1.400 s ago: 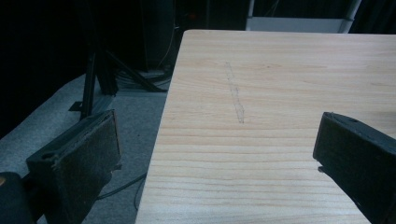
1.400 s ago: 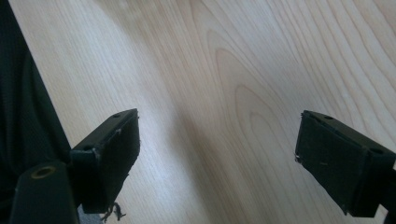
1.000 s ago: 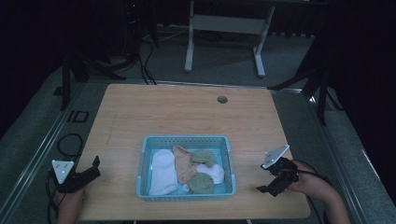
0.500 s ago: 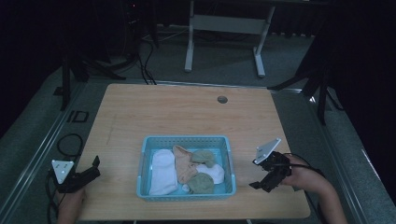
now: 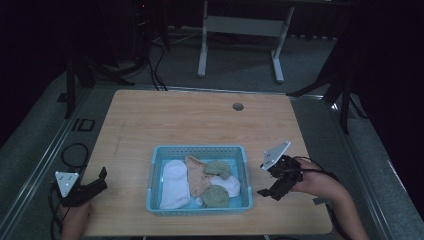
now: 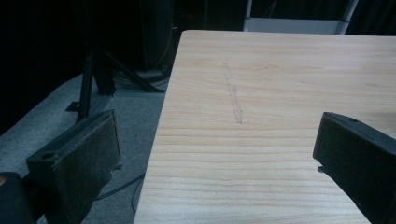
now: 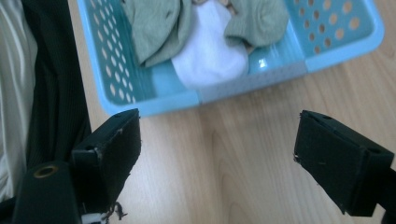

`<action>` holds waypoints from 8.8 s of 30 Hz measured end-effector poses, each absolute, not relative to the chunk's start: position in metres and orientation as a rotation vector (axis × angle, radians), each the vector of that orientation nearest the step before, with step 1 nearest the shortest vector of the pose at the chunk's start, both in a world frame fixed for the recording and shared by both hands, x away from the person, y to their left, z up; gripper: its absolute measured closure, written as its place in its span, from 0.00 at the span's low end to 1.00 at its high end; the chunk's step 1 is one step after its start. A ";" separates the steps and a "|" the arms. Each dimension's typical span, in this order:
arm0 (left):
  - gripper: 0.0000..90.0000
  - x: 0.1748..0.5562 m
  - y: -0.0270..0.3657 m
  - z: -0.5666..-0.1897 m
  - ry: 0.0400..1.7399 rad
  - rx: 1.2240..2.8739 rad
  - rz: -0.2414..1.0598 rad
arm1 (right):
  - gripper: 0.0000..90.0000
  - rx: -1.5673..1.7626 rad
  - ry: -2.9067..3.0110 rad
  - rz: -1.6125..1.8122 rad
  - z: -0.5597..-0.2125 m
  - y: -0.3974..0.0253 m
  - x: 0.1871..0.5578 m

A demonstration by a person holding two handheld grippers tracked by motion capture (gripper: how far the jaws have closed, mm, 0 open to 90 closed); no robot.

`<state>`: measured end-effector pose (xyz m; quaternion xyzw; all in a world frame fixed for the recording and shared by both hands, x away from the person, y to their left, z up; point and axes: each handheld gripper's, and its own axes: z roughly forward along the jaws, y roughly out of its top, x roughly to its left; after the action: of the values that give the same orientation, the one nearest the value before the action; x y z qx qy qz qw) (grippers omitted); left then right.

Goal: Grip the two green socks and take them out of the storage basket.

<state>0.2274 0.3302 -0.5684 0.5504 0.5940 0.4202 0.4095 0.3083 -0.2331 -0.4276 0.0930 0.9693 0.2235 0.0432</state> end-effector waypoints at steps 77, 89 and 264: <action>0.00 0.228 0.329 -0.568 1.492 1.399 1.066 | 0.87 0.022 3.126 0.559 -0.474 -0.104 0.314; 0.00 0.228 0.329 -0.568 1.493 1.397 1.067 | 0.87 0.018 3.094 0.612 -0.443 -0.110 0.314; 0.00 0.228 0.329 -0.568 1.488 1.406 1.070 | 0.49 0.209 3.046 0.549 -0.454 -0.116 0.360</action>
<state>0.2277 0.3285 -0.5685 0.5566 0.5894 0.4238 0.4039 0.3601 -0.1155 -0.4536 0.0674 0.9817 0.1768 0.0198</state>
